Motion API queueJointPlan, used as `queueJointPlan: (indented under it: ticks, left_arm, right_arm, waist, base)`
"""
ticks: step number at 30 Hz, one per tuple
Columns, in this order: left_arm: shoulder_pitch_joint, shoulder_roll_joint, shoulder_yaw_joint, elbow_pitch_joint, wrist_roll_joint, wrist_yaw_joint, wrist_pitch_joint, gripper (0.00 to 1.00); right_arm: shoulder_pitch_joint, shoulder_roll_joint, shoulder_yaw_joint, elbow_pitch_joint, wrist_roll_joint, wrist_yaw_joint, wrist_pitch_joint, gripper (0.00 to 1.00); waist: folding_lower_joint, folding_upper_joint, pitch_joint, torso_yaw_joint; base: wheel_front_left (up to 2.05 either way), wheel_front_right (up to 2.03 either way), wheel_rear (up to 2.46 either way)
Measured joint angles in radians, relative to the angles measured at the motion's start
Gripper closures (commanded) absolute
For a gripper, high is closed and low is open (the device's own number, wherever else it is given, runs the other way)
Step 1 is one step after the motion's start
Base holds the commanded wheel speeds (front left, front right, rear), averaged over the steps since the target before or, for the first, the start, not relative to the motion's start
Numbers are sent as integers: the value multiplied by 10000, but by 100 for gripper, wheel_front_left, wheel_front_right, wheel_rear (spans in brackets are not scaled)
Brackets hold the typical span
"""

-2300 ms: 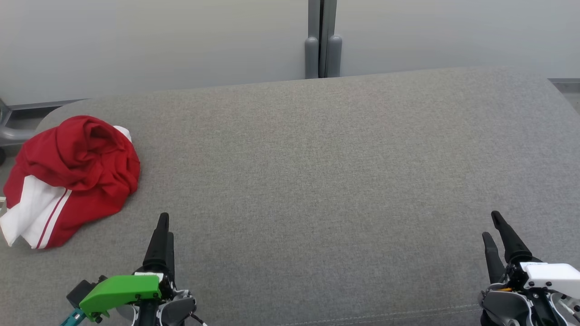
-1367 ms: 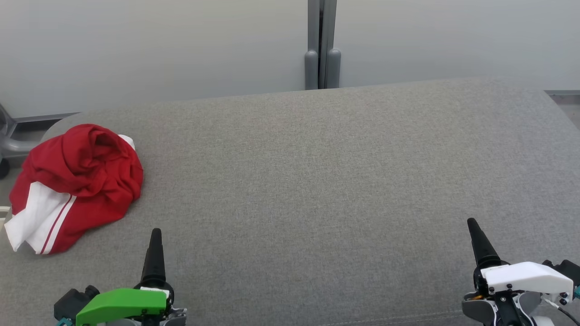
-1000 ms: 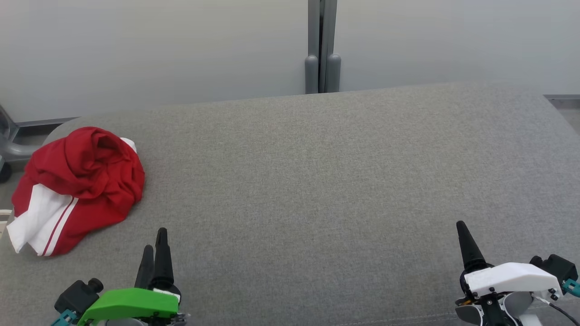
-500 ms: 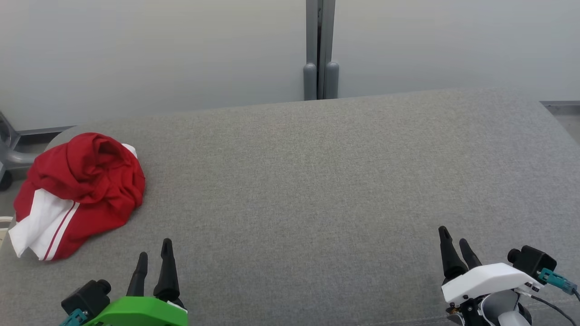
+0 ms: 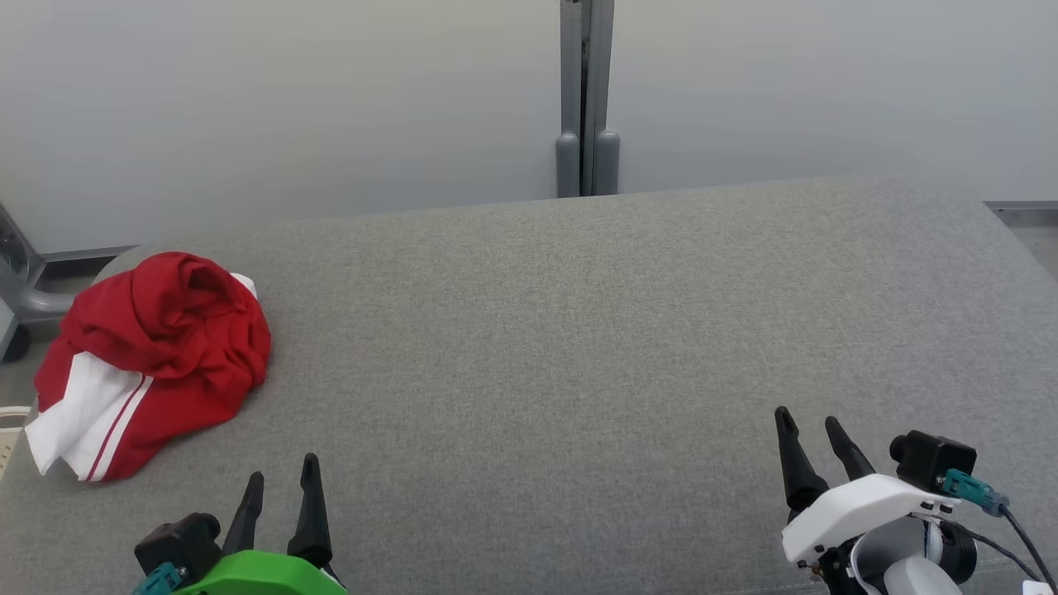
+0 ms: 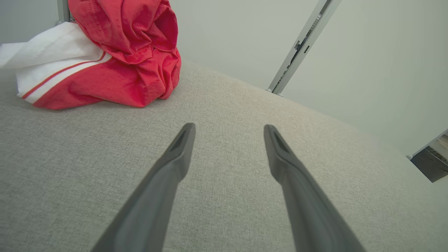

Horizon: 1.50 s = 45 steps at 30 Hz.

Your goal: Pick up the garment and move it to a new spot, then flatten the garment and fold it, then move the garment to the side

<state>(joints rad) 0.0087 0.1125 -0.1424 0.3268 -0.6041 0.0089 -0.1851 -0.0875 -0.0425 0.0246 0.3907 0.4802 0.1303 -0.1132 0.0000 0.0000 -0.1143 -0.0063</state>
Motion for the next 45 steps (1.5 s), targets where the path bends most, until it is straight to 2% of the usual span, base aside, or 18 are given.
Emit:
queueJointPlan:
  ticks: [20,45]
  left_arm:
    - [386,224,88,-336,1214,466,297,0]
    - [638,420,-213,-700,2506,497,207,0]
  right_arm:
    - [121,-25,598,-347,-1847,2,-4,0]
    - [209,-54,1099,-291,-3187,2,-650,0]
  waist:
    - [0,0,-343,7]
    - [0,0,-598,36]
  base:
    - [0,0,0]
    - [0,0,0]
